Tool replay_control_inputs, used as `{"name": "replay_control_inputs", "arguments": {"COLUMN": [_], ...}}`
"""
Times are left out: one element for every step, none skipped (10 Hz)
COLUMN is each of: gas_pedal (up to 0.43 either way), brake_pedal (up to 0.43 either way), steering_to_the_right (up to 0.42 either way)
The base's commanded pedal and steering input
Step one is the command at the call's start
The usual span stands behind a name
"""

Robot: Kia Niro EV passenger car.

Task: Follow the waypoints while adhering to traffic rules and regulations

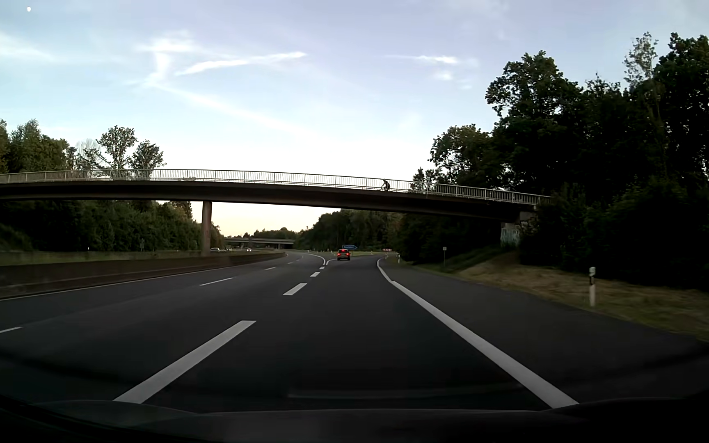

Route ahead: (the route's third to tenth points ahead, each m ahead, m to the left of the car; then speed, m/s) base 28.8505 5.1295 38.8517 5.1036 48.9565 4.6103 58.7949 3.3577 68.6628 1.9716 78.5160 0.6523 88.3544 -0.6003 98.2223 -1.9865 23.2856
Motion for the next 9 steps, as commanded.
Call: {"name": "replay_control_inputs", "arguments": {"gas_pedal": [0.0,0.0,0.0,0.0,0.0,0.0,0.0,0.0,0.0], "brake_pedal": [0.152,0.152,0.152,0.146,0.146,0.152,0.152,0.146,0.152], "steering_to_the_right": [-0.005,-0.005,-0.005,-0.005,-0.005,-0.005,-0.004,-0.004,-0.003]}}
